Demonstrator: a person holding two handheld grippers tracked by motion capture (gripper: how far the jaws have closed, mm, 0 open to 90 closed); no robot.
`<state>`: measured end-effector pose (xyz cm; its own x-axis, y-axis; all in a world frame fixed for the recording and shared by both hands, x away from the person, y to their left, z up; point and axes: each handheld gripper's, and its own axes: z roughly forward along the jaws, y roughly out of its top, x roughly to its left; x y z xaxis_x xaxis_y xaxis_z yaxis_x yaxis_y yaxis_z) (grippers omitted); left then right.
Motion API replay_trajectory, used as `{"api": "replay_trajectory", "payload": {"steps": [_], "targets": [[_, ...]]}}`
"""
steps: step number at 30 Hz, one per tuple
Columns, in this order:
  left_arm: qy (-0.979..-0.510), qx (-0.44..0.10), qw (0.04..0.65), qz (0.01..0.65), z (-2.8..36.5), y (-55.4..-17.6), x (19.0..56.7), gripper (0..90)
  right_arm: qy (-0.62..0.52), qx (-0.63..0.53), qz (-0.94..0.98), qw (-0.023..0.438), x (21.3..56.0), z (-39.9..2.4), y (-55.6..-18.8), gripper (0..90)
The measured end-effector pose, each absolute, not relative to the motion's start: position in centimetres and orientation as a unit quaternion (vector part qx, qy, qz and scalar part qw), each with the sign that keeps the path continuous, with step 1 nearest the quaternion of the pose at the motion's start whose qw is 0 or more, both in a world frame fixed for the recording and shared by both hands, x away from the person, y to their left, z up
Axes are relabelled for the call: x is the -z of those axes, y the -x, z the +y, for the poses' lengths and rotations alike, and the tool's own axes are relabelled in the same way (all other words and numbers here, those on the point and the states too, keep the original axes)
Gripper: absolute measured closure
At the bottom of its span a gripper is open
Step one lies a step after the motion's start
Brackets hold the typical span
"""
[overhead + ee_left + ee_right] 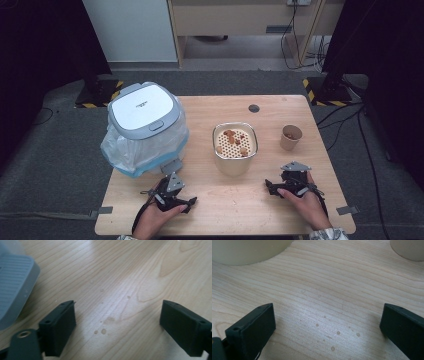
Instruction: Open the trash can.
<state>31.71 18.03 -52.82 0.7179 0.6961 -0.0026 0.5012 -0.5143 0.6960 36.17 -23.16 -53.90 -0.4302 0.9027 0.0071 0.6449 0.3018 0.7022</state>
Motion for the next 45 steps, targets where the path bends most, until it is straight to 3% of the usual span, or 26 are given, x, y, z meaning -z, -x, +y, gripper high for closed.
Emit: {"api": "replay_trajectory", "payload": {"steps": [4,6,18,22,31,45], "targets": [[-0.850,-0.155,0.362,0.350,18.0,-31.4,51.9,20.8,-0.495,-0.323,0.782,0.200,53.9,-23.2,-36.2,0.6],[-0.840,-0.171,0.372,0.355,18.3,-31.4,51.1,31.9,-0.495,-0.323,0.782,0.200,53.9,-23.2,-36.2,0.6],[-0.794,-0.237,0.401,0.391,20.3,-32.0,48.7,70.6,-0.494,-0.323,0.782,0.199,53.9,-23.2,-36.2,0.6],[-0.789,-0.251,0.384,0.408,21.0,-33.1,49.0,80.2,-0.493,-0.323,0.782,0.201,53.9,-23.1,-36.3,0.6],[-0.795,-0.277,0.346,0.414,21.5,-34.2,49.8,86.9,-0.493,-0.323,0.782,0.201,53.9,-23.1,-36.3,0.6],[-0.809,-0.288,0.317,0.402,20.9,-34.7,50.9,89.0,-0.492,-0.324,0.783,0.200,53.9,-23.1,-36.3,0.6]]}}
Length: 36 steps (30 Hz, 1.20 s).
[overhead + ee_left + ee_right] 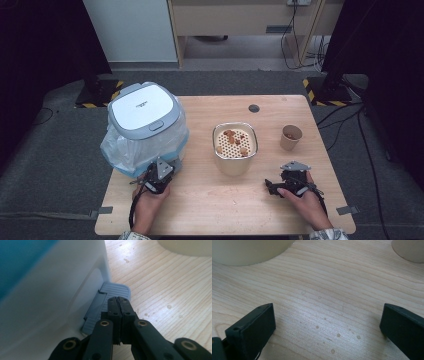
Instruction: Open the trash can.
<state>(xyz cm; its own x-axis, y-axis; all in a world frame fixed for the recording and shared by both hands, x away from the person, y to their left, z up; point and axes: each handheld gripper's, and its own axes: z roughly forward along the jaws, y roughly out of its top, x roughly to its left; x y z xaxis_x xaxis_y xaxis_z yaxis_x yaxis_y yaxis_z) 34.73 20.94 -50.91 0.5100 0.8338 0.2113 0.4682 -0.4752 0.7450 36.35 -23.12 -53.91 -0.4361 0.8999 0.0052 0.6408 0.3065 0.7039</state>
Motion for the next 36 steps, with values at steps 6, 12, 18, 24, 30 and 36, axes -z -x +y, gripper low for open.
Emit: {"api": "replay_trajectory", "payload": {"steps": [6,12,18,24,30,36], "targets": [[-0.806,-0.283,0.317,0.413,21.0,-34.8,51.2,89.4,-0.490,-0.324,0.784,0.200,53.9,-23.1,-36.3,0.6],[-0.809,-0.288,0.308,0.410,20.8,-34.8,51.5,89.5,-0.491,-0.324,0.784,0.200,53.9,-23.1,-36.4,0.6],[-0.808,-0.277,0.310,0.417,20.9,-35.0,52.0,89.5,-0.492,-0.323,0.783,0.200,53.9,-23.1,-36.4,0.6],[-0.810,-0.274,0.307,0.417,20.9,-35.1,52.2,89.5,-0.493,-0.326,0.782,0.200,53.9,-23.2,-36.4,0.9],[-0.811,-0.276,0.306,0.415,20.8,-35.0,52.2,89.5,-0.486,-0.333,0.786,0.190,53.9,-23.5,-36.5,0.9],[-0.811,-0.276,0.305,0.415,20.8,-35.1,52.1,89.5,-0.479,-0.331,0.789,0.194,53.2,-23.8,-36.6,5.3]]}}
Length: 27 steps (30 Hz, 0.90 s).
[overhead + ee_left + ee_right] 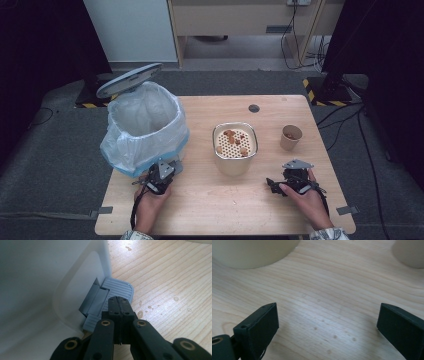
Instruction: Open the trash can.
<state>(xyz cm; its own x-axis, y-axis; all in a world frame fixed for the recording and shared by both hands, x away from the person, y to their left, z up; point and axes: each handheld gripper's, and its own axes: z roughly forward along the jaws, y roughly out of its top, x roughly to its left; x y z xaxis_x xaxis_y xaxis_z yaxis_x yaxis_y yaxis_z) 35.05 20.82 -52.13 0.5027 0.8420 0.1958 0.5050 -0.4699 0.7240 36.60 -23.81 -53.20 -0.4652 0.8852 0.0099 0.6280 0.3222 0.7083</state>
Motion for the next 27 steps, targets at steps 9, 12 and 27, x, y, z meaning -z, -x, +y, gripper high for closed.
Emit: {"api": "replay_trajectory", "payload": {"steps": [9,12,27], "targets": [[-0.812,-0.278,0.305,0.413,20.8,-35.0,52.2,89.5,-0.499,-0.324,0.769,0.236,52.2,-24.7,-36.5,8.9],[-0.813,-0.279,0.303,0.412,20.8,-35.0,52.1,89.5,-0.510,-0.328,0.754,0.251,51.8,-25.2,-36.5,10.2],[-0.814,-0.279,0.302,0.410,20.8,-35.0,52.1,89.5,-0.534,-0.331,0.731,0.267,51.2,-26.1,-36.6,5.9]]}}
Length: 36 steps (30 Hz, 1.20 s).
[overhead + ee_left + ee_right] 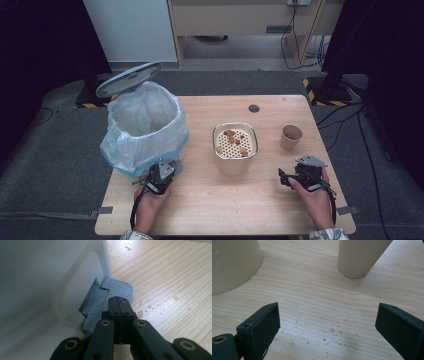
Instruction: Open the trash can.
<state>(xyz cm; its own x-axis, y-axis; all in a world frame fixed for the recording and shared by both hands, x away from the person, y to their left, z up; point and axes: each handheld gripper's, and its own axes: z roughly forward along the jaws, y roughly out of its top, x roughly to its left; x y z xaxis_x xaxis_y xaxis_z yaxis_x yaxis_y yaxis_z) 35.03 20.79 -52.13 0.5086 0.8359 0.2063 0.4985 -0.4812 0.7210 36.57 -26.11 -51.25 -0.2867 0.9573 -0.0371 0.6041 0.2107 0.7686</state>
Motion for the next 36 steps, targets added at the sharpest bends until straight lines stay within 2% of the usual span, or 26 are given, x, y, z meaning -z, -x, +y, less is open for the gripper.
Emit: {"api": "replay_trajectory", "payload": {"steps": [16,21,29,36], "targets": [[-0.820,-0.294,0.293,0.393,20.5,-34.9,52.3,89.5,-0.537,-0.340,0.724,0.268,50.3,-26.5,-37.2,4.4],[-0.816,-0.284,0.303,0.403,20.8,-35.0,52.2,89.6,-0.537,-0.336,0.726,0.267,49.7,-26.9,-37.6,4.5],[-0.817,-0.285,0.298,0.402,20.6,-35.0,52.2,89.5,-0.533,-0.333,0.732,0.263,48.1,-27.5,-39.5,4.5],[-0.817,-0.283,0.300,0.403,20.7,-35.0,52.2,89.5,-0.541,-0.333,0.730,0.252,48.3,-28.1,-41.7,4.4]]}}
